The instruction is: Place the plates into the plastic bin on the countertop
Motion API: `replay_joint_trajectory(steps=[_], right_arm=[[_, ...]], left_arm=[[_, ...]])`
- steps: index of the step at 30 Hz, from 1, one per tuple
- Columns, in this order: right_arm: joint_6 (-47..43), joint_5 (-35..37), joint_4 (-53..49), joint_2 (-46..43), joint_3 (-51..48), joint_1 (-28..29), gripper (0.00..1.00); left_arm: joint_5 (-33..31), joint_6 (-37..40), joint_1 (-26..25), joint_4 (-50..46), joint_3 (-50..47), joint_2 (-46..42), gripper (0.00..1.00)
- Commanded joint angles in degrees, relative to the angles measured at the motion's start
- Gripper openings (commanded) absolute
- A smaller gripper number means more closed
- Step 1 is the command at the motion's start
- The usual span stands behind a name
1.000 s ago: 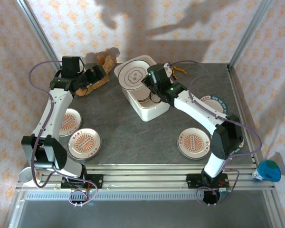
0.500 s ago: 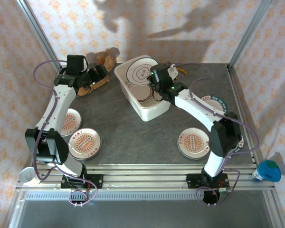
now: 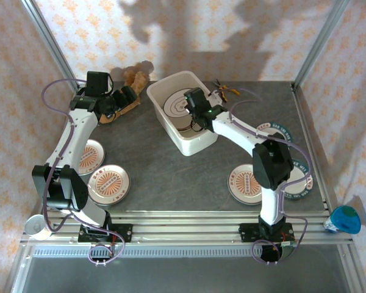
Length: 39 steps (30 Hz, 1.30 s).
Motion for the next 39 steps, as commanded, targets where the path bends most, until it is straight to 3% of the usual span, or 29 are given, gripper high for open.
replay_joint_trajectory(steps=[1, 13, 22, 25, 39], right_arm=[[2.49, 0.40, -0.35, 2.24, 3.09, -0.07, 0.00], [4.49, 0.13, -2.59, 9.18, 7.73, -0.07, 0.00], [7.08, -3.94, -5.68, 12.05, 9.90, -0.24, 0.00], [7.33, -4.79, -6.24, 11.60, 9.28, -0.24, 0.07], [8.40, -3.71, -7.40, 11.44, 7.79, -0.23, 0.23]], left_arm=[[-2.08, 0.87, -0.35, -2.58, 0.47, 0.49, 0.90], [-4.42, 2.65, -0.35, -4.27, -0.53, 0.07, 0.90], [-5.13, 2.85, -0.37, -4.74, -0.87, -0.37, 0.90], [-5.43, 2.97, -0.33, -4.75, -1.18, -0.64, 0.90], [-6.09, 2.27, -0.33, -4.23, -3.17, -1.98, 0.90]])
